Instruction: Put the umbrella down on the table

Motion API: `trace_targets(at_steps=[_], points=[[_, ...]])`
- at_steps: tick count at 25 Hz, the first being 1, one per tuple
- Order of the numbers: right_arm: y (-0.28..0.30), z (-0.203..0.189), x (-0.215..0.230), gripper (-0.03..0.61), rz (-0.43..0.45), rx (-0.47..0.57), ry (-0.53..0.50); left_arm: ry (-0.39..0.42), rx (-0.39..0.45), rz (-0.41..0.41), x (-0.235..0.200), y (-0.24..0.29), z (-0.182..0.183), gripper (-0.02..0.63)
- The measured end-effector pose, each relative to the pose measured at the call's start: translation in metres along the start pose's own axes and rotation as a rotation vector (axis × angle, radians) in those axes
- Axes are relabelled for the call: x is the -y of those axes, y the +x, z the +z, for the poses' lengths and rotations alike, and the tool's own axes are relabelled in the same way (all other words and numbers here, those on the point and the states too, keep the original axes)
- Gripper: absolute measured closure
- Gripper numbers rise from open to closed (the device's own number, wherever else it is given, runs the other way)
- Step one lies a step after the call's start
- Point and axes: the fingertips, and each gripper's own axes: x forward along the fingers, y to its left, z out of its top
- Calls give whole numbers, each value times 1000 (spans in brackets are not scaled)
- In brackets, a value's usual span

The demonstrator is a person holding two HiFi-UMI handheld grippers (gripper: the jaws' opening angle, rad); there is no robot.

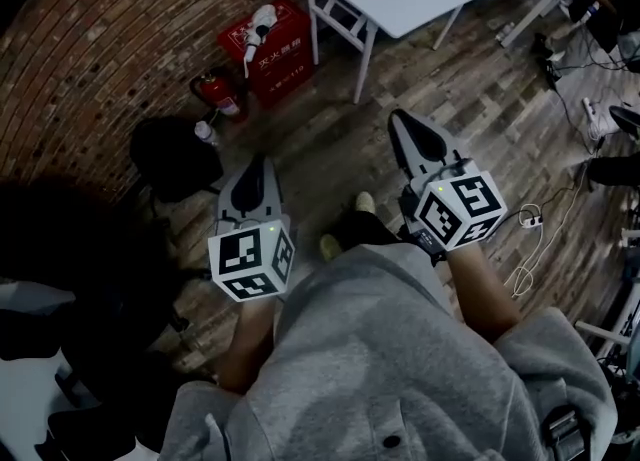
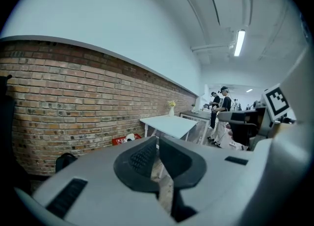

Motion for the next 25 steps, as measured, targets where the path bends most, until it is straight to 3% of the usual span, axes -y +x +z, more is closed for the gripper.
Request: trace_targets(at_steps=[6,14,25], points=[[17,-1,-3,550,12,13,24,5,-8,-6,-6,10,-1,583],[39,-5,-7,550,81,-19,-52,-7,-23,16,-8,30,-2,583],[104,-4,15,550,102,-62,-56,-12,-80,3,-28,93,4,583]])
